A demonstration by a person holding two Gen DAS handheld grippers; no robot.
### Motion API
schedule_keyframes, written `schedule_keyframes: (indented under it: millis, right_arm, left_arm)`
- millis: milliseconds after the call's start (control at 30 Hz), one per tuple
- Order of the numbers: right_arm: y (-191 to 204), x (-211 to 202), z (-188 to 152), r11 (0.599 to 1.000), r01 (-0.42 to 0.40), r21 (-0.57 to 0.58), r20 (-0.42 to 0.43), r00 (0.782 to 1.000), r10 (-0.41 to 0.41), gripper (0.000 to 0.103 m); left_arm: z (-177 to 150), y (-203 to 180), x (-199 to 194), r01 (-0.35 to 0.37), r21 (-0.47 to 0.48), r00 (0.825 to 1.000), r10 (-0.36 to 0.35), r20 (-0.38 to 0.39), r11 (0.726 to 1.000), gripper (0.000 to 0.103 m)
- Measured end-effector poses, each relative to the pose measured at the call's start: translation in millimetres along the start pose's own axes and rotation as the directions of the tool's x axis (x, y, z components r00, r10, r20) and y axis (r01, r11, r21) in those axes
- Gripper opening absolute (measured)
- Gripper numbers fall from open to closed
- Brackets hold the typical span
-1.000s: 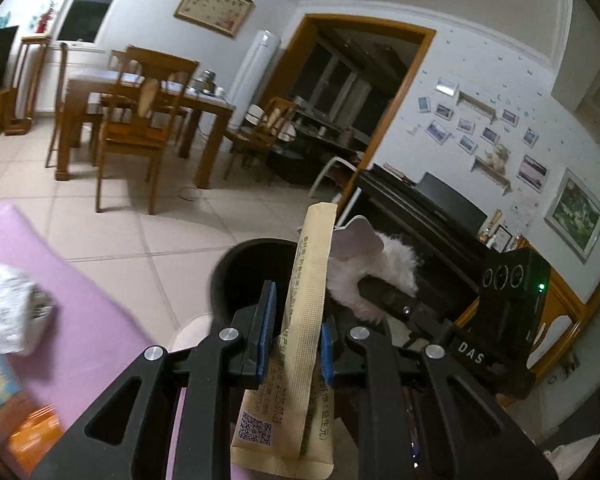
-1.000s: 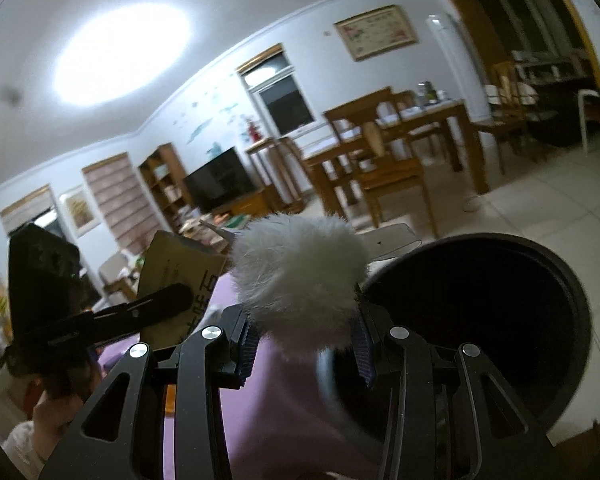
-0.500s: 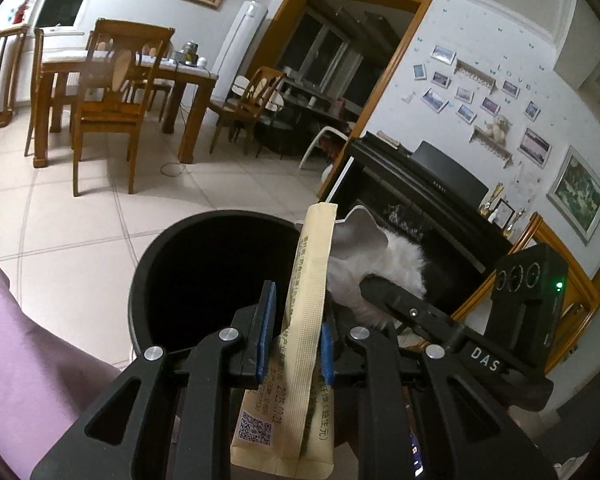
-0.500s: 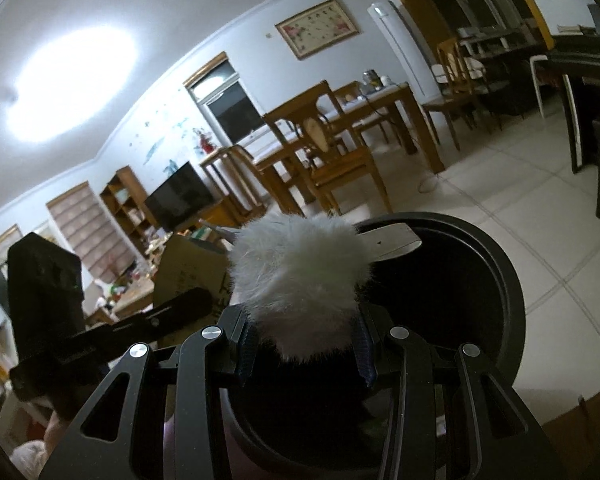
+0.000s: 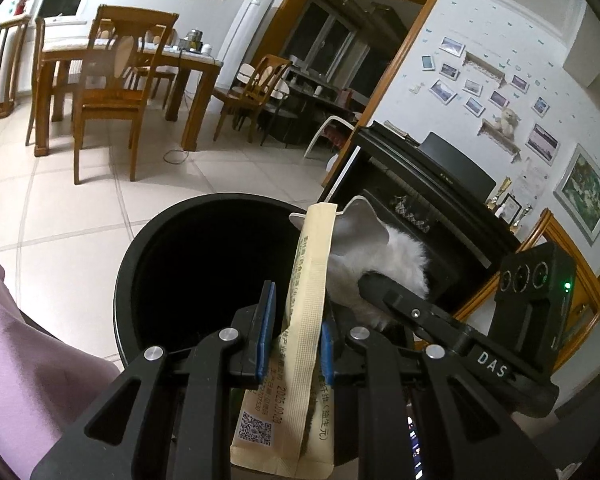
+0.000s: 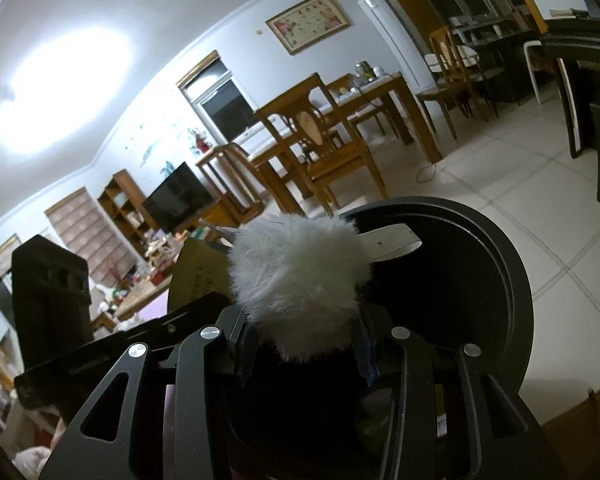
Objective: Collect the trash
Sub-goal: 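Carry the tan packet and fluffy ball to the bin and release both, then move both open grippers back over the table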
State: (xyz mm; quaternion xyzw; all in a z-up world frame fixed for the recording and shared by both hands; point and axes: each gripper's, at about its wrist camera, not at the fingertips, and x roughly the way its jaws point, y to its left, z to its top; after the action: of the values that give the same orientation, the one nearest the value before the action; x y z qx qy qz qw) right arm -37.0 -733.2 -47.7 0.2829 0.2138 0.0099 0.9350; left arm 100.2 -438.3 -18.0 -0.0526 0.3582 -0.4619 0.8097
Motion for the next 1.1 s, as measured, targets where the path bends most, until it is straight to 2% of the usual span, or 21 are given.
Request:
schedule_keyframes:
  millis: [67, 200, 267, 333, 400, 500, 633, 933, 1100]
  right_arm:
    - [0, 1, 0, 1.0, 0.001, 0.0, -0.001, 1.0, -0.001, 0.041]
    - [-1, 7, -1, 1.0, -0.003, 0.009, -0.002, 1.0, 0.003, 0.047]
    - [0, 7, -1, 1.0, -0.007, 0.011, 0.007, 1.0, 0.007, 0.06]
    - [0, 10, -1, 1.0, -0.012, 0.017, 0.018, 1.0, 0.012, 0.073]
    - [3, 10, -1, 1.0, -0.018, 0.013, 0.038, 0.999, 0.017, 0.075]
    - [9, 11, -2, 1.0, -0.031, 0.003, 0.06, 0.998, 0.031, 0.083]
    - [14, 4, -6, 1.0, -0.031, 0.002, 0.086, 0.996, 0.031, 0.093]
    - [18, -7, -10, 0.998, -0.049, 0.045, 0.098, 0.994, 0.045, 0.098]
    - [27, -15, -13, 0.997, -0.068, 0.049, 0.074, 0.995, 0.064, 0.098]
  left_arm:
    - [1, 2, 2, 0.001, -0.01, 1.0, -0.001, -0.002, 1.0, 0.02]
    - [4, 2, 6, -0.008, -0.025, 1.0, 0.008, 0.007, 1.0, 0.022]
    - [5, 2, 8, -0.013, -0.029, 1.0, 0.013, 0.004, 1.0, 0.023]
    - [3, 4, 9, -0.021, -0.028, 1.0, 0.021, 0.001, 0.999, 0.039]
    - [3, 4, 5, -0.05, -0.029, 0.998, 0.051, 0.022, 0.998, 0.081]
    - [4, 2, -3, -0.085, -0.015, 0.994, 0.086, 0.065, 0.996, 0.091]
    - [5, 1, -8, -0.115, -0.001, 0.99, 0.115, 0.087, 0.993, 0.096]
    - [1, -1, -26, -0.16, 0.01, 0.984, 0.159, 0.085, 0.987, 0.098]
    - [-5, 6, -55, -0.187, -0.009, 0.979, 0.187, 0.085, 0.982, 0.098]
